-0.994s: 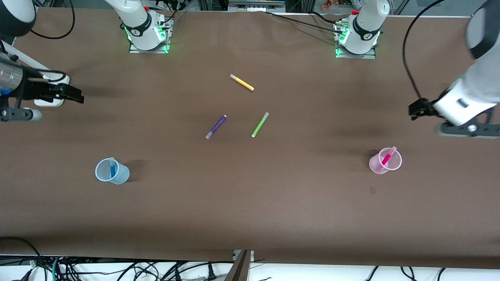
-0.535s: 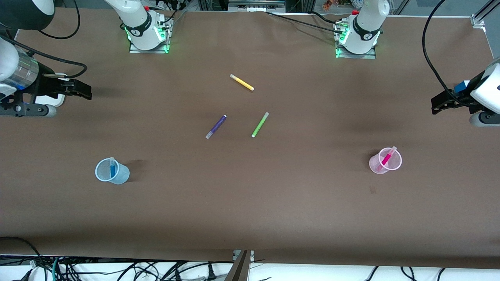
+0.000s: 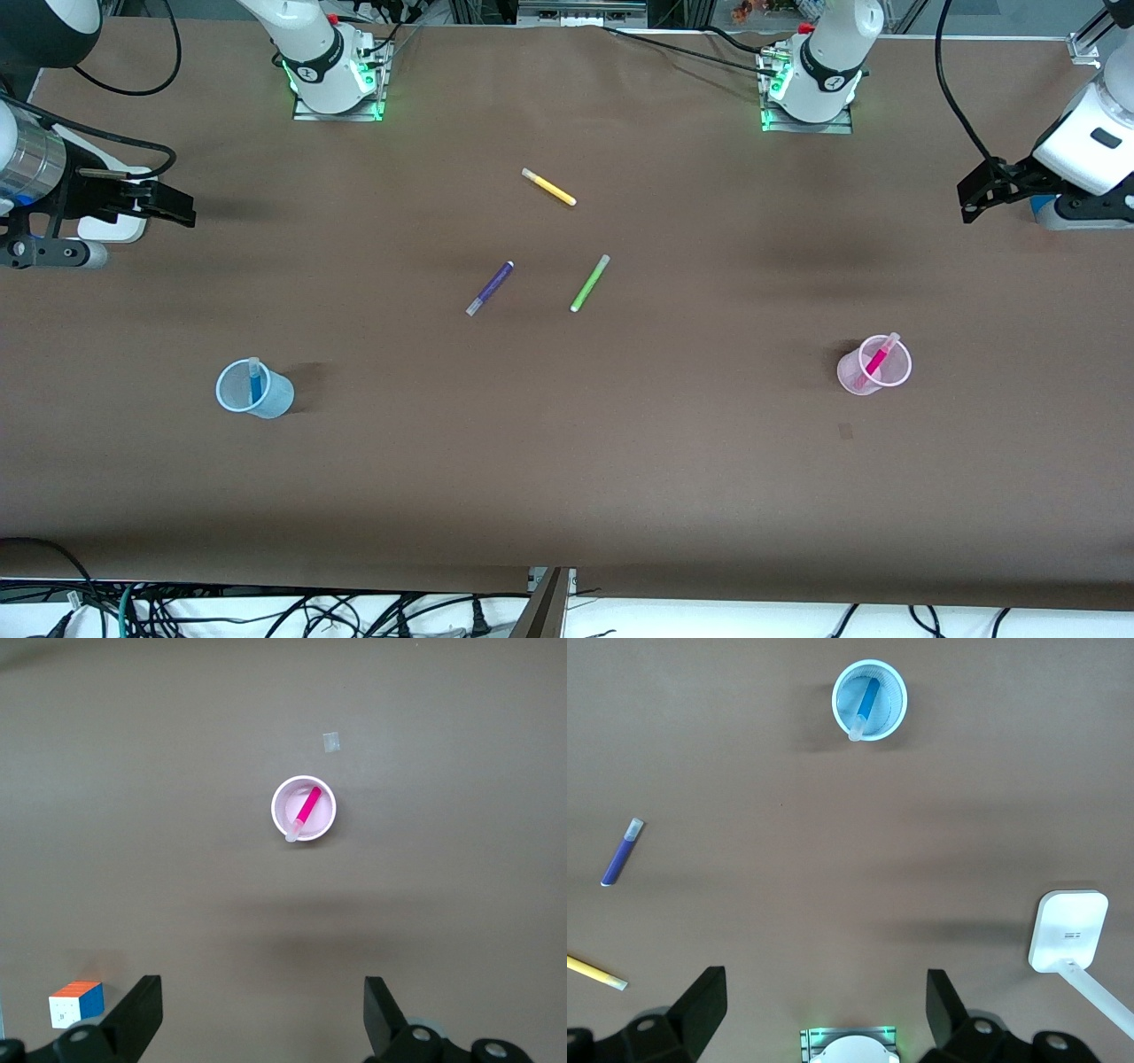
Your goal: Place pink and blue markers in matching cups
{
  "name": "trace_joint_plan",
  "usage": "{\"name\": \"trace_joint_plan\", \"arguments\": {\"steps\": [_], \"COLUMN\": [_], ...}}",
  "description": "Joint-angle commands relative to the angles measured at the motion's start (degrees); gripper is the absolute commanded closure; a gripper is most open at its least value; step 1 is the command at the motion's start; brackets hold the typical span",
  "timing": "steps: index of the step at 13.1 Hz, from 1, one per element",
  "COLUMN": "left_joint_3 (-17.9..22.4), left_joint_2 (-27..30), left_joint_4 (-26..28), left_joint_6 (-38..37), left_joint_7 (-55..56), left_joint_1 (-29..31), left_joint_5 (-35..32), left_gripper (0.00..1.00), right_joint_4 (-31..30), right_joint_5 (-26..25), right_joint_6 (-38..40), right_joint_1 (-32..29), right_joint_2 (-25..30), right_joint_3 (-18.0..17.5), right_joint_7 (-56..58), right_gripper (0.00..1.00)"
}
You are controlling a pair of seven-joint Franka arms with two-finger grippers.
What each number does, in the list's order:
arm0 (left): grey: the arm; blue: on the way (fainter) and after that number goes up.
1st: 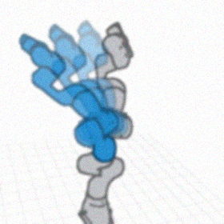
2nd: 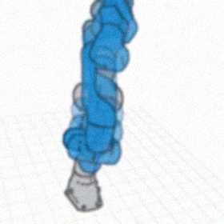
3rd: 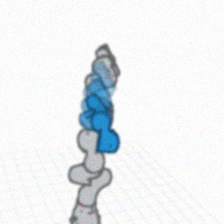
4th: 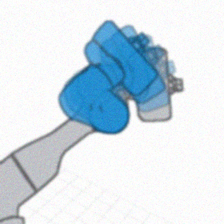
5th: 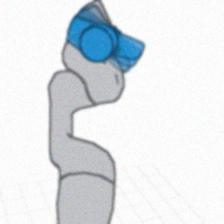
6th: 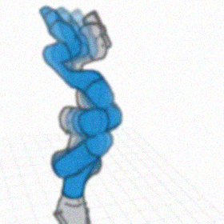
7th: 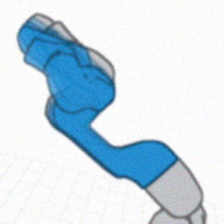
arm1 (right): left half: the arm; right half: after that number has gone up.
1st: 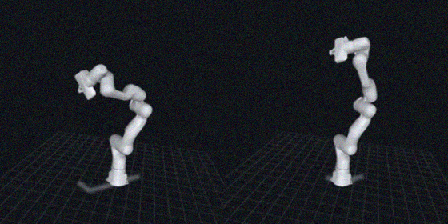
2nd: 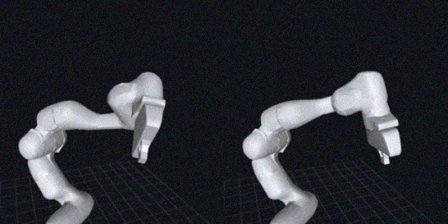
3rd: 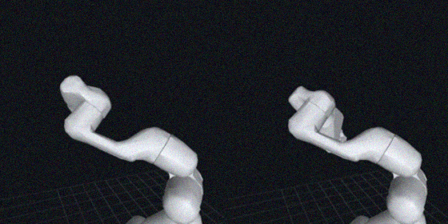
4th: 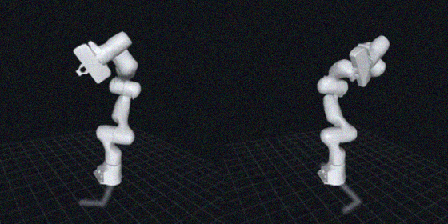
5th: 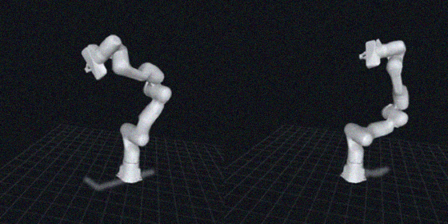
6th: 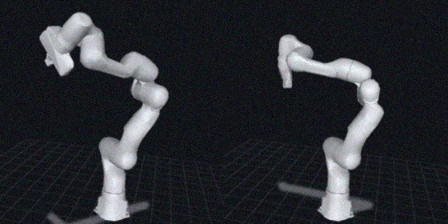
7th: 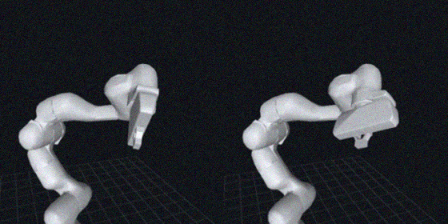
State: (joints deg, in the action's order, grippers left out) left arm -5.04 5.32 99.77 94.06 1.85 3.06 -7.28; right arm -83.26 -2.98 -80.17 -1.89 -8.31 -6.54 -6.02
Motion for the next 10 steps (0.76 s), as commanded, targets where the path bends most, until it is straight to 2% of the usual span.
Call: {"name": "trace_joint_plan", "arguments": {"steps": [1,2,4,7,10], "left_joint_3": [1.4,1.3,1.4,2.9,3.8], "left_joint_2": [0.5,-1.3,-1.8,-1.7,-1.7], "left_joint_4": [0.7,-1.4,-2.0,-2.1,-2.2], "left_joint_6": [1.3,0.6,-0.2,-0.3,0.2], "left_joint_7": [-0.1,-0.2,-1.0,-0.7,-0.8], "left_joint_1": [-0.7,-0.4,-0.2,-1.2,-3.0], "left_joint_5": [1.6,1.7,3.1,4.3,4.6], "left_gripper": [0.0,0.0,0.0,0.0,0.0], "right_joint_4": [1.6,1.7,0.4,-7.3,-13.7], "right_joint_5": [-0.1,-0.1,0.1,0.6,0.8], "right_joint_6": [1.9,2.0,1.2,-1.6,-5.2], "right_joint_1": [-0.2,-0.7,-1.9,-1.6,-0.2], "right_joint_2": [-0.5,-0.5,0.3,7.4,12.2], "right_joint_3": [-0.1,0.0,0.2,0.3,0.3], "right_joint_7": [1.0,3.7,5.8,5.3,4.5], "right_gripper": [0.01,0.01,0.01,0.01,0.01]}}
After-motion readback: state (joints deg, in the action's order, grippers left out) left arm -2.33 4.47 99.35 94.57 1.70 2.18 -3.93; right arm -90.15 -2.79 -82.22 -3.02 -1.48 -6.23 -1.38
